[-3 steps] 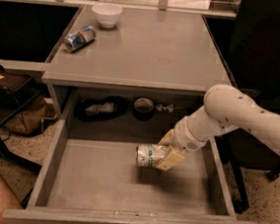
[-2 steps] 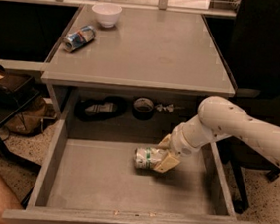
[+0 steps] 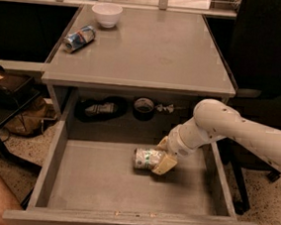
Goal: Place 7up can into top drawer
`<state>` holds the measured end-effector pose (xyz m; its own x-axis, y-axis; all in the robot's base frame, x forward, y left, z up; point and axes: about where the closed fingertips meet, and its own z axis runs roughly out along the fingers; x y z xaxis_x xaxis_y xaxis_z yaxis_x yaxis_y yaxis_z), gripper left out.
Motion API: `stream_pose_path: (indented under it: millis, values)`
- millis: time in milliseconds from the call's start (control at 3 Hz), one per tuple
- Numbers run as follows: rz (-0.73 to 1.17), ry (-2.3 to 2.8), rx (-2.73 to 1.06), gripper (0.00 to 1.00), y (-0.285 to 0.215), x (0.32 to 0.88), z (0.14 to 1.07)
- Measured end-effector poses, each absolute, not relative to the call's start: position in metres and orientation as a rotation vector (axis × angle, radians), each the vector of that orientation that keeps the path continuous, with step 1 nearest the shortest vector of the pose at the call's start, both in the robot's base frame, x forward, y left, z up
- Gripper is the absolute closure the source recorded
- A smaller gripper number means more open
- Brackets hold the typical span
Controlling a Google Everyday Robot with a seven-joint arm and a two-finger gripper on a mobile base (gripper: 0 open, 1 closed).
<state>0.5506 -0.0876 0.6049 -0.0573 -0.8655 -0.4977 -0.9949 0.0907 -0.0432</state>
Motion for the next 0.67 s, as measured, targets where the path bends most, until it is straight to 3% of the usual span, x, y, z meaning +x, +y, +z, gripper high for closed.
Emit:
stream_pose_path:
  millis: [667]
  values:
    - [0.442,1.979,-1.828,0.59,-0.0876,0.5506,0.6049]
